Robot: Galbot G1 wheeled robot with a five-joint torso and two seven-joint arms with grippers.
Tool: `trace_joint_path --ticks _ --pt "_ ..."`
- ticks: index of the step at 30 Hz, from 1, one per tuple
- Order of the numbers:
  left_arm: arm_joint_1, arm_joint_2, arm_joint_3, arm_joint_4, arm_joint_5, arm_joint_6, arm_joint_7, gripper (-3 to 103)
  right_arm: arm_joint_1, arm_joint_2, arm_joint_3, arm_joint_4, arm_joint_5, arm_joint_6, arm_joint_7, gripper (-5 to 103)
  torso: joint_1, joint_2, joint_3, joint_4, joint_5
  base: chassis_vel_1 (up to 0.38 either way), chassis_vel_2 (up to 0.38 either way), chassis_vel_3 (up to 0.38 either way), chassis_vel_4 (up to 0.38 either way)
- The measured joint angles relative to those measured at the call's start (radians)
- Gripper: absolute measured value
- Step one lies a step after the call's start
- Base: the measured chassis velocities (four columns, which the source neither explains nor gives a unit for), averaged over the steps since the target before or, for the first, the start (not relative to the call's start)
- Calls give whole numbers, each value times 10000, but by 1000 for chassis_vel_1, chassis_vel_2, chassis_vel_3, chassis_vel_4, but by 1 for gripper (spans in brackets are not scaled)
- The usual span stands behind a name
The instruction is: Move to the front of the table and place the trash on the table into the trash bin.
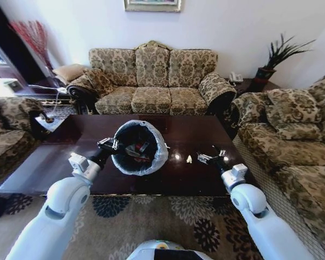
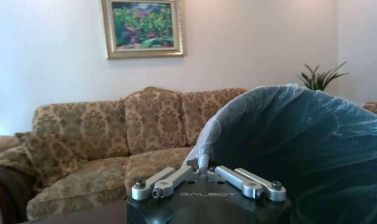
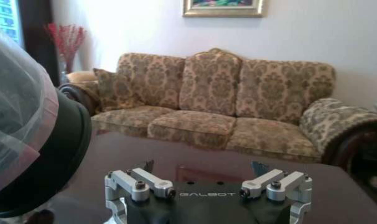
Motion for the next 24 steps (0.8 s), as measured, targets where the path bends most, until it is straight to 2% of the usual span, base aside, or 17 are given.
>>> trace_joint_path --ticks 15,18,24 --pt "209 -338 28 91 248 -6 195 0 -266 167 -644 73 -613 114 -834 100 1 0 0 3 -1 104 105 106 96" --pt "303 -374 27 92 248 -176 191 0 -374 133 -768 124 -704 35 -1022 100 0 0 0 5 0 108 132 130 119" --pt "326 -361 68 36 226 -218 206 0 -346 112 -914 -94 -706 131 -881 100 -1 0 -1 5 -2 87 87 83 72"
